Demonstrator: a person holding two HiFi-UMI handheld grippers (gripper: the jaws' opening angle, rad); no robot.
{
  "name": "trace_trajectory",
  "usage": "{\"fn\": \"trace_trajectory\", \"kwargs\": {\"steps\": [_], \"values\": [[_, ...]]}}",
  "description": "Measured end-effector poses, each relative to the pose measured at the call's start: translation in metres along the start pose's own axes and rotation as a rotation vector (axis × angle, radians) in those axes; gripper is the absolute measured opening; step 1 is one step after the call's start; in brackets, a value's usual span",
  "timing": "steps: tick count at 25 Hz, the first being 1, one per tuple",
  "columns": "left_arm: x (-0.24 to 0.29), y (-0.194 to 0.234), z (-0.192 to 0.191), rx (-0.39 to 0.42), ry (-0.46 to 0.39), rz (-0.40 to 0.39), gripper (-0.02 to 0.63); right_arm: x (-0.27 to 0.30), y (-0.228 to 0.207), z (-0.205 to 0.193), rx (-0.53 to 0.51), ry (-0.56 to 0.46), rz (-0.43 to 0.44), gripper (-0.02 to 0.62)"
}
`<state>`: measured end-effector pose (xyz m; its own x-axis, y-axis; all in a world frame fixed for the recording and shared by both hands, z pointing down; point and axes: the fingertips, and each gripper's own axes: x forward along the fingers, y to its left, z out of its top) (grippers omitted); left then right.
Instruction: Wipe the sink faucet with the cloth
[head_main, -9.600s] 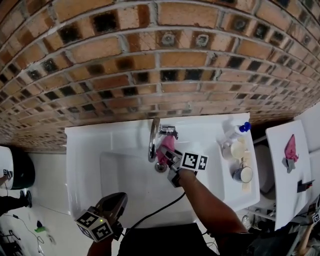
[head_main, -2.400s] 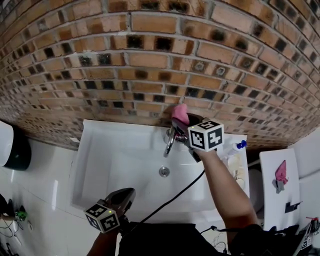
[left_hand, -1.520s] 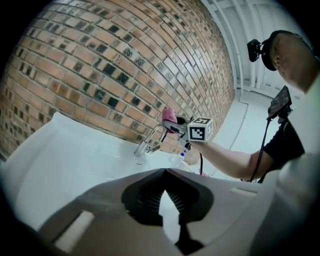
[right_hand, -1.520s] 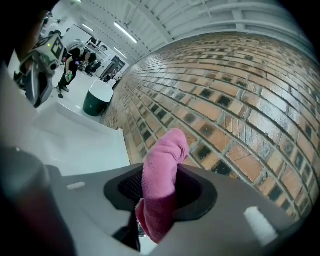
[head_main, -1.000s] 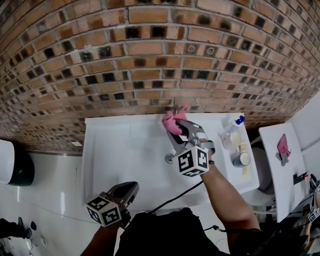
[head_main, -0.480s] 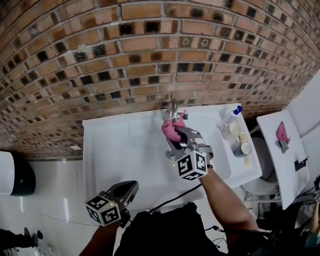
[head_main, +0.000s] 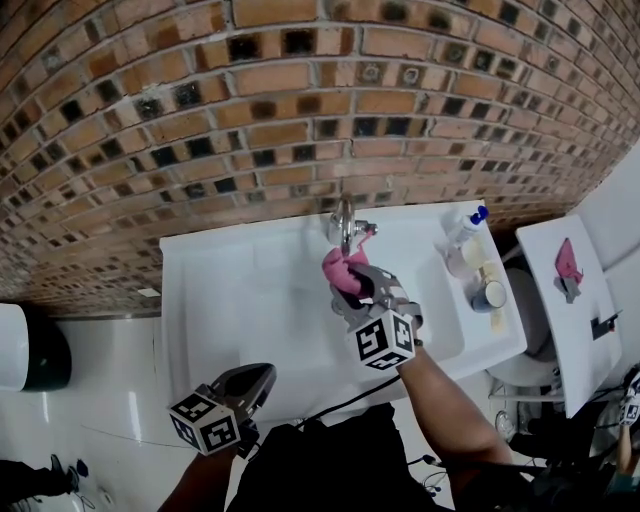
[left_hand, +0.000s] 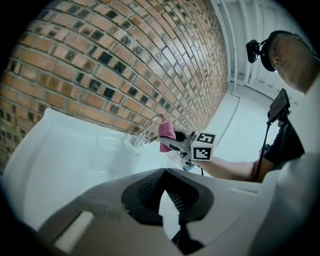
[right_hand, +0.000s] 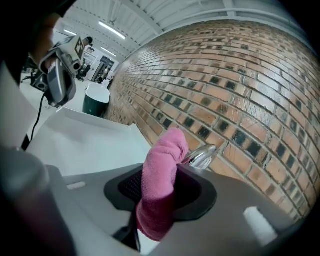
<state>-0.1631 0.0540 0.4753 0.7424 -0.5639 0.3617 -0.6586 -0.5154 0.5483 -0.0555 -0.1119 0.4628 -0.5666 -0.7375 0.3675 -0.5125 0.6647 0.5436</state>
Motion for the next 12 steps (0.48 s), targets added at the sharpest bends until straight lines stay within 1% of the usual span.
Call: {"fn": "trace_trajectory", "kwargs": {"steps": [4, 6, 7, 8, 9, 11, 12], "values": [[0.005, 0.005, 0.000, -0.017, -0.002, 0.017, 0.006, 0.011, 0.018, -0.029, 0.065, 0.051, 0.071, 0.147], [0.006, 0.009, 0.000, -0.028, -0.003, 0.028, 0.006, 0.020, 0.025, -0.043, 0.160, 0.063, 0.117, 0.147], [0.007, 0.011, 0.000, -0.035, -0.005, 0.035, 0.006, 0.027, 0.028, -0.047, 0.245, 0.057, 0.149, 0.147], [0.008, 0.013, 0.000, -0.042, -0.007, 0.042, 0.006, 0.034, 0.029, -0.051, 0.359, 0.041, 0.188, 0.147], [0.009, 0.015, 0.001, -0.050, -0.009, 0.050, 0.006, 0.042, 0.031, -0.054, 0.503, 0.015, 0.234, 0.147], [0.011, 0.019, 0.001, -0.065, -0.014, 0.066, 0.006, 0.059, 0.030, -0.055, 0.841, -0.069, 0.338, 0.147], [0.011, 0.021, 0.002, -0.073, -0.017, 0.075, 0.006, 0.068, 0.027, -0.054, 0.997, -0.116, 0.375, 0.147]]}}
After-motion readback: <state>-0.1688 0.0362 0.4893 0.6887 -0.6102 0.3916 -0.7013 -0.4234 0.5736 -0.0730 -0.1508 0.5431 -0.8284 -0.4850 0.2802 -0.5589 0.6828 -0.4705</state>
